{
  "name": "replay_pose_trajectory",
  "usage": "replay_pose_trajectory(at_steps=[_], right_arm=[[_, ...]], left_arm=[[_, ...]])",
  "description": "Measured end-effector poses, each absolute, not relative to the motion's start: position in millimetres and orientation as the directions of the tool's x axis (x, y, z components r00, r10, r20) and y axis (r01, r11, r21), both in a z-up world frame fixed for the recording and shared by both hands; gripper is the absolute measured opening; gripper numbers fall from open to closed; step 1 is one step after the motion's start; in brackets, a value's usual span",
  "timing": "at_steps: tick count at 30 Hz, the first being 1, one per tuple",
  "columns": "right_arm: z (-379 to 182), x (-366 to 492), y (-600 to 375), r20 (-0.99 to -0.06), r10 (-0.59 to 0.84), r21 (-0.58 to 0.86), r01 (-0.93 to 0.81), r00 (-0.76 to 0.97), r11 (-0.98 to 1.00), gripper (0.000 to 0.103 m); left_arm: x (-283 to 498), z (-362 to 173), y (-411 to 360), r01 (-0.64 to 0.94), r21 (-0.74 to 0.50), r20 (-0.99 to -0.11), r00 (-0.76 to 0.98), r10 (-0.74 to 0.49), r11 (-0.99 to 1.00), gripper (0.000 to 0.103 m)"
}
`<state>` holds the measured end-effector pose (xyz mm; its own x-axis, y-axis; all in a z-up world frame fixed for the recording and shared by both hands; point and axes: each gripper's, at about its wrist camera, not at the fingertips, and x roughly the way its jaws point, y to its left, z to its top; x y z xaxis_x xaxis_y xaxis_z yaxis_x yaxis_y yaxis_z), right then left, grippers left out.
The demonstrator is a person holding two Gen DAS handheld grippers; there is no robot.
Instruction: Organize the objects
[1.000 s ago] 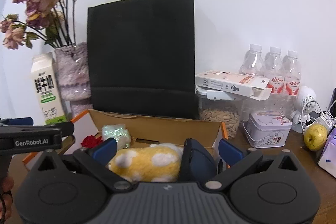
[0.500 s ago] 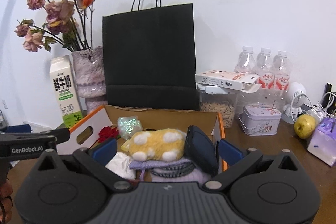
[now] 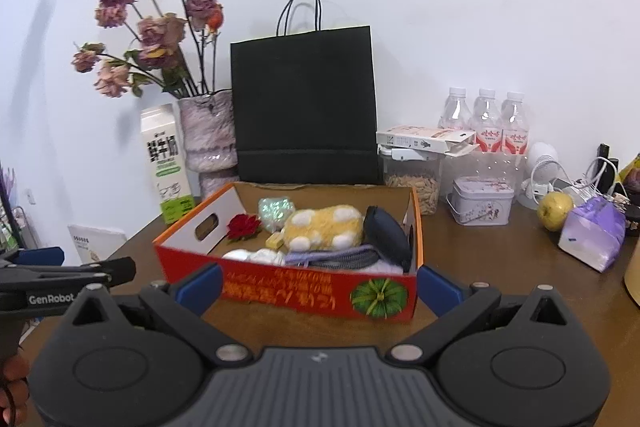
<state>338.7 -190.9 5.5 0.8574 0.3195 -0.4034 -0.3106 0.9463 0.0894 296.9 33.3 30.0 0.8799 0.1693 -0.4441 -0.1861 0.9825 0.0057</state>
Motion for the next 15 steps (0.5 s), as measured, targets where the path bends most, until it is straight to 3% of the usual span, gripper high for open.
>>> replay_pose_trajectory(at_steps=[15], right_arm=[[-1.9,241.6,-209.5,-0.409,0.327,0.064,-0.330,0.852,0.942,0.103]], left_arm=[[194.0,29.3,25.5,-0.165,0.005,-0.443,0.884,0.150,0.986,0.103]])
